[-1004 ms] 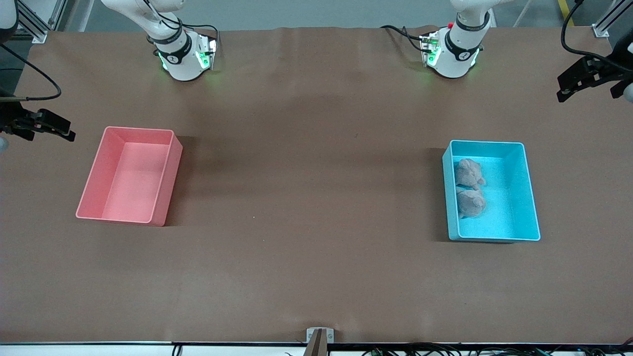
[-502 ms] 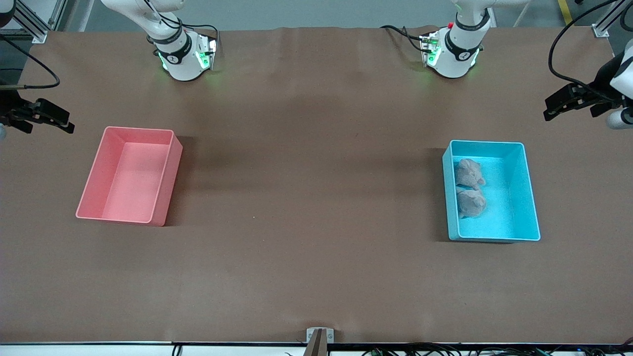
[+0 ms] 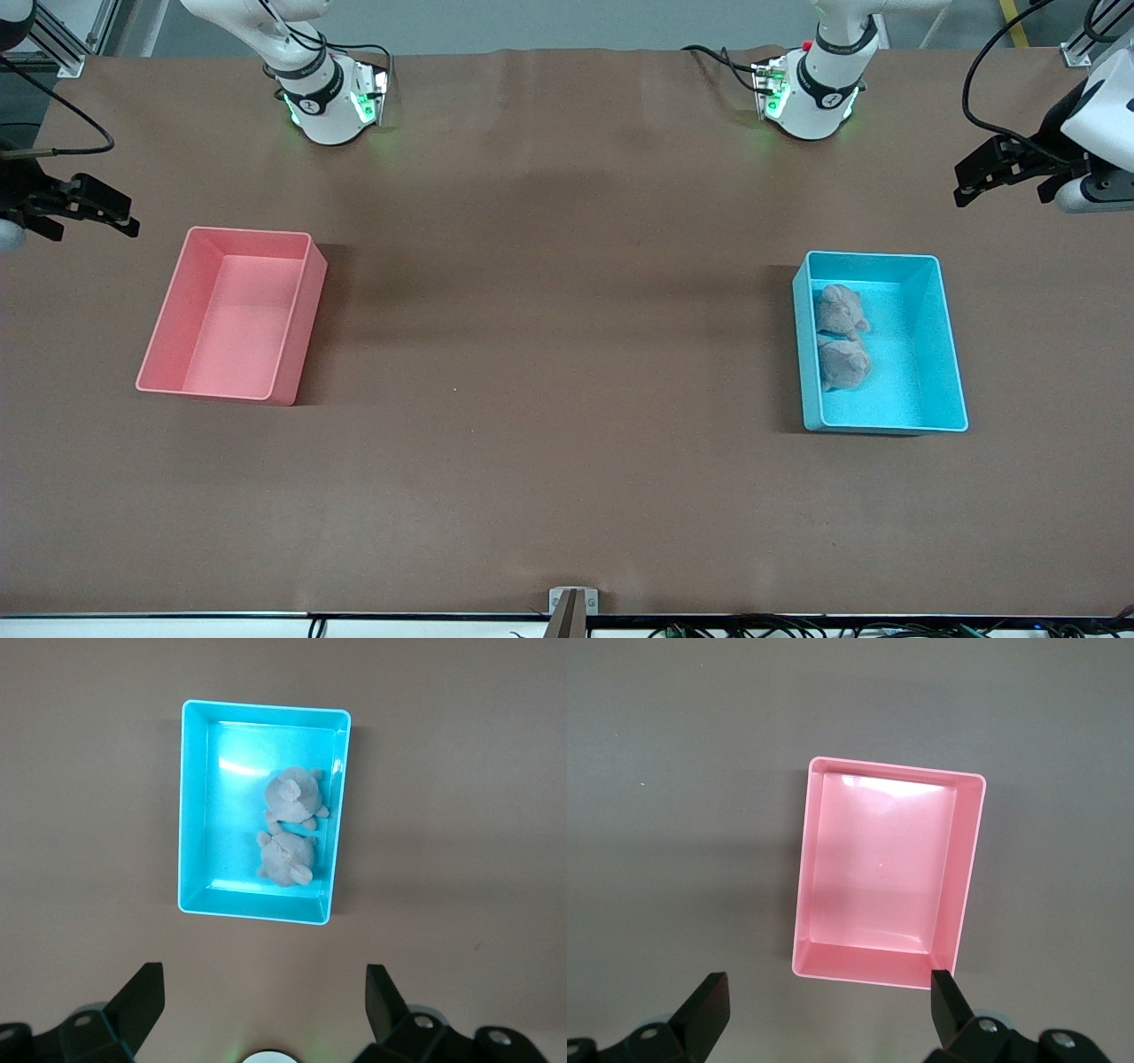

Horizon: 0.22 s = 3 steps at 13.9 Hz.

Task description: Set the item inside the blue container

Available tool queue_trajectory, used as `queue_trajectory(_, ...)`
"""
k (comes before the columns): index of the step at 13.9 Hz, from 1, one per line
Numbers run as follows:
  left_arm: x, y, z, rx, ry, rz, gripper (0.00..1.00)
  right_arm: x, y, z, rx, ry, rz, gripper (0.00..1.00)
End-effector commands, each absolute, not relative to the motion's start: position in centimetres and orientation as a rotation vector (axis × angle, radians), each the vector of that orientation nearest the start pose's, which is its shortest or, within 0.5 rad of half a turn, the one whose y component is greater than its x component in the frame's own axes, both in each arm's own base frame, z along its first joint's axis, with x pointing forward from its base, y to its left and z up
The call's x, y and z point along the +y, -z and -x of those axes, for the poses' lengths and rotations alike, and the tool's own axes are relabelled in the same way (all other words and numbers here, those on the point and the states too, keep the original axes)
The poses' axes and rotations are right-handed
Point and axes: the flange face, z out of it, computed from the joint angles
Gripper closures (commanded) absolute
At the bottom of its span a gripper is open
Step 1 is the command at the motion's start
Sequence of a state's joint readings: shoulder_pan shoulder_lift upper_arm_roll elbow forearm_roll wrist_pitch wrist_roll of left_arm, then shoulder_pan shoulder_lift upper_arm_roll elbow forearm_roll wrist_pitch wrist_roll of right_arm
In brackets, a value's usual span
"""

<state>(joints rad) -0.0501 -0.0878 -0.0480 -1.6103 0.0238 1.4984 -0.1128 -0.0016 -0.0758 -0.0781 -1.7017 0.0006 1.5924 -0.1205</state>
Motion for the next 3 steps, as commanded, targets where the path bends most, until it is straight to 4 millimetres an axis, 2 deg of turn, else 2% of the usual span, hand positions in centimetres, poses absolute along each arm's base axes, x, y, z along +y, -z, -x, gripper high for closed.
queue_trajectory(1, -5.28, -65.24, -51.48, -0.007, -0.005, 3.142, 0.00, -4.49, -60.63, -51.82, -0.084, -0.049, 3.140, 0.00)
queue_trajectory(3, -5.43, -66.15, -51.99, -0.009, 0.021, 3.148, 0.00, -4.40, -60.61, -51.79, -0.079, -0.054, 3.140, 0.00)
